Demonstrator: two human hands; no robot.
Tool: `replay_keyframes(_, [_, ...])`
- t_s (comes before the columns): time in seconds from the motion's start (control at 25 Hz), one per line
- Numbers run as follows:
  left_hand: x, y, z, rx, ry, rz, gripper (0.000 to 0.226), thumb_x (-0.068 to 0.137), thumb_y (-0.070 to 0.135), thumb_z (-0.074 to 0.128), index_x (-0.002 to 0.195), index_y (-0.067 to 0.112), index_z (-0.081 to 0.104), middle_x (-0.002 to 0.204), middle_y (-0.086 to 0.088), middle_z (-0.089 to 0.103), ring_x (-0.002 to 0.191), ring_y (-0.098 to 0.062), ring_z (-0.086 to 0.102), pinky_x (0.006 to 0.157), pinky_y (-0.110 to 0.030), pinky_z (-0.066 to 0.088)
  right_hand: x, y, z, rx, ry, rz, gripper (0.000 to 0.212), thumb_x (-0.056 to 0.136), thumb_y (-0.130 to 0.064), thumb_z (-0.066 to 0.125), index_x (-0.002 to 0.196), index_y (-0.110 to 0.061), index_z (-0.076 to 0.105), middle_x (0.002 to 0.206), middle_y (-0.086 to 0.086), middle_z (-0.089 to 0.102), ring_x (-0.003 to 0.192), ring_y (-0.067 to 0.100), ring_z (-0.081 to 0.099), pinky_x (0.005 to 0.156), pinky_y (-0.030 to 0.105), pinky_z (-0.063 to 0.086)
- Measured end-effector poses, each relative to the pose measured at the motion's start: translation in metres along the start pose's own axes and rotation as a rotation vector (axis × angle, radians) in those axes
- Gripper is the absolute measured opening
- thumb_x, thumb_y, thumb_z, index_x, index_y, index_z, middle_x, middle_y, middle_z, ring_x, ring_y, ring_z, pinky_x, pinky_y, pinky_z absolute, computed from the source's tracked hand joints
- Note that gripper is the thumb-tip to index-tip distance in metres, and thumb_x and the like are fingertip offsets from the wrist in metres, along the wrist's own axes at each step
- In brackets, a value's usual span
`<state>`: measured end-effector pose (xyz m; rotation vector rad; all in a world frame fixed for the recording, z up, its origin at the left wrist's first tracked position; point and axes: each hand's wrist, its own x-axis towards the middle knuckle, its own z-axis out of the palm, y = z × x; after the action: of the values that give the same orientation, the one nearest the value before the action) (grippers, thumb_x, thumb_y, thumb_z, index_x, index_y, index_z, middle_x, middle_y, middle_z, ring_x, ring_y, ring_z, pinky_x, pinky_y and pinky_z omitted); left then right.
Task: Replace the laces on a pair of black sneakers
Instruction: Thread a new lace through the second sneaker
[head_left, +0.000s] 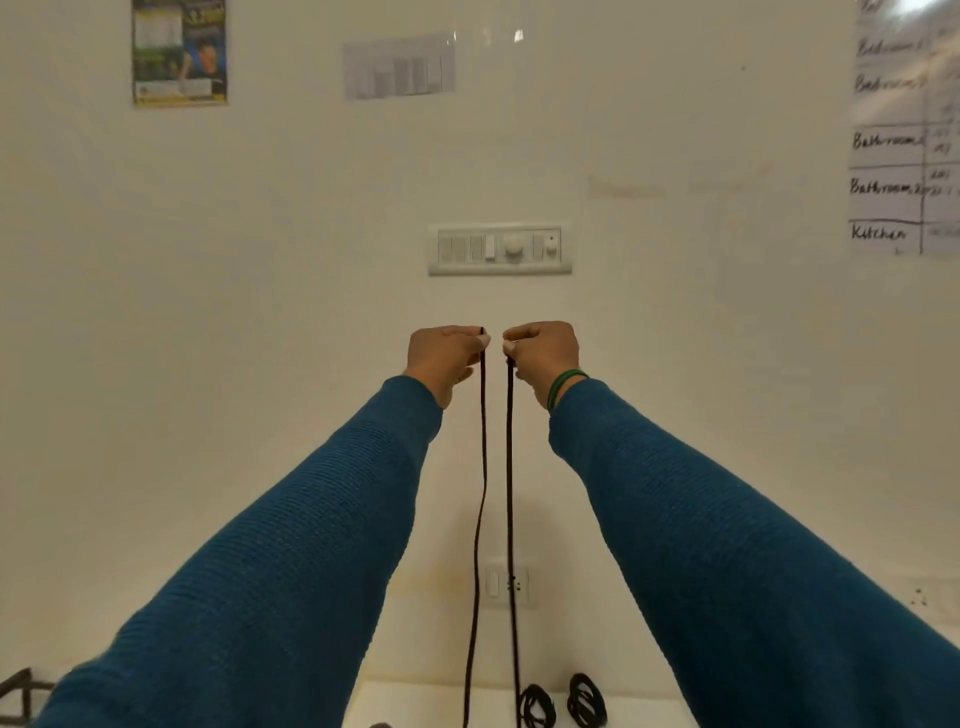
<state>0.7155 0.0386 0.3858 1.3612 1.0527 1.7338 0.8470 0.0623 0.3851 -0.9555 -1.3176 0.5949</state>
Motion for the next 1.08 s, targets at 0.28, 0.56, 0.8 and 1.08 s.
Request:
replay_keyframes(0.28, [-0.001, 0.025, 0.002, 0.066, -0.006, 0.026, 0.016, 0.085, 0.003, 0.076, 0.092, 0.017, 0.073, 0.094, -0.004, 0.074, 0.083, -0.012, 0.071, 0.068, -0.02, 0.054, -0.003, -0.018, 0.007, 0.031, 0.062, -0.06, 0.032, 0.083, -0.006, 0.078, 0.112, -0.015, 0.069, 0.1, 0.001, 0.071, 0.091, 0.015, 0.066, 0.088, 0.03, 0.055])
replay_keyframes(0.56, [-0.002, 0.024, -0.004, 0.085, 0.0, 0.031, 0.024, 0.083, 0.007, 0.08, 0.096, 0.023, 0.068, 0.094, 0.0, 0.07, 0.087, -0.011, 0.064, 0.063, -0.022, 0.048, -0.008, -0.021, 0.0, 0.073, 0.052, -0.079, 0.034, 0.084, -0.008, 0.077, 0.116, -0.014, 0.067, 0.09, 0.001, 0.074, 0.086, 0.013, 0.069, 0.087, 0.035, 0.058])
replay_keyframes(0.8, [-0.002, 0.033, -0.008, 0.135, -0.008, 0.033, 0.023, 0.082, 0.008, 0.08, 0.096, 0.024, 0.07, 0.099, 0.001, 0.069, 0.091, -0.011, 0.063, 0.063, -0.022, 0.048, -0.008, -0.033, -0.003, 0.047, 0.024, -0.097, 0.032, 0.083, -0.009, 0.078, 0.113, -0.015, 0.067, 0.089, 0.001, 0.074, 0.085, 0.011, 0.069, 0.086, 0.039, 0.059])
replay_keyframes(1.08, [-0.016, 0.029, -0.011, 0.157, -0.025, 0.038, 0.019, 0.083, 0.009, 0.079, 0.098, 0.018, 0.071, 0.092, 0.001, 0.07, 0.084, -0.012, 0.063, 0.064, -0.022, 0.05, -0.019, -0.026, -0.008, -0.017, -0.019, -0.079, 0.028, 0.083, -0.009, 0.078, 0.11, -0.012, 0.07, 0.098, 0.007, 0.074, 0.086, 0.014, 0.067, 0.088, 0.037, 0.058])
